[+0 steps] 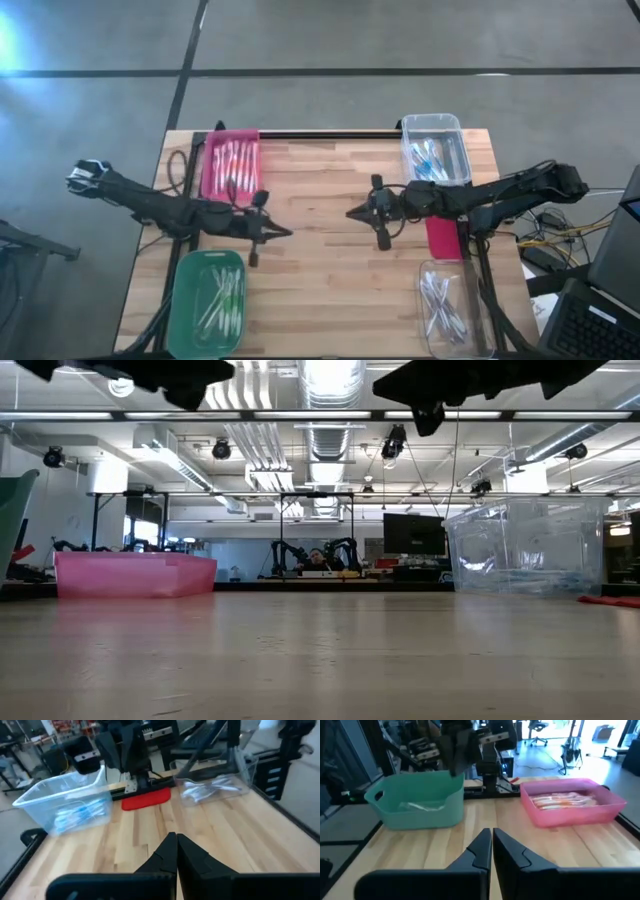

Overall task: Pick & Place Toothbrushes
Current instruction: Return to Home Position

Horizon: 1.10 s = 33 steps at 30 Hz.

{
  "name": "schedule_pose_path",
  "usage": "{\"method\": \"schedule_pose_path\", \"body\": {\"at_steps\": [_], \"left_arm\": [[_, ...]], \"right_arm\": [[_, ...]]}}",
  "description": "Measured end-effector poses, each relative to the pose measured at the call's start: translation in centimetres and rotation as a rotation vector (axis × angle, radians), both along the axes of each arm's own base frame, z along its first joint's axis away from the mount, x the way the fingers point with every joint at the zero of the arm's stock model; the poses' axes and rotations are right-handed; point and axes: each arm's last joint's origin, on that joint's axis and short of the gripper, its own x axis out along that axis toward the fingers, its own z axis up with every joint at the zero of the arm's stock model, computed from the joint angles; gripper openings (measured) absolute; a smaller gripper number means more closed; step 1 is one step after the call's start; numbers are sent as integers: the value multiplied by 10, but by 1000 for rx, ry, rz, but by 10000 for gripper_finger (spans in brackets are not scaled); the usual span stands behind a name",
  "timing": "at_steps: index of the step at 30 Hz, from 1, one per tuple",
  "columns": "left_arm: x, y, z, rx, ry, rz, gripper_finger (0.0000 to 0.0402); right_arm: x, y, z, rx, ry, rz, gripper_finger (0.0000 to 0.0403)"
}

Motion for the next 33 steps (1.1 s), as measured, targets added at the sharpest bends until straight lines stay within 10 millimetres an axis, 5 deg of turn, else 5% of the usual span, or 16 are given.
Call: {"method": "schedule_pose_path", "body": {"at_steps": [12, 21, 33], "left_arm": [[-80, 26, -34, -59, -212, 4, 1], [-97, 35, -55, -50, -201, 48, 1], [-115, 44, -63, -64, -134, 157, 1]], "right_arm": [[-51, -10, -21, 16, 21, 73, 8], [-85, -33, -38, 88, -79, 156, 8], [-128, -31, -56, 30, -205, 63, 8]]}}
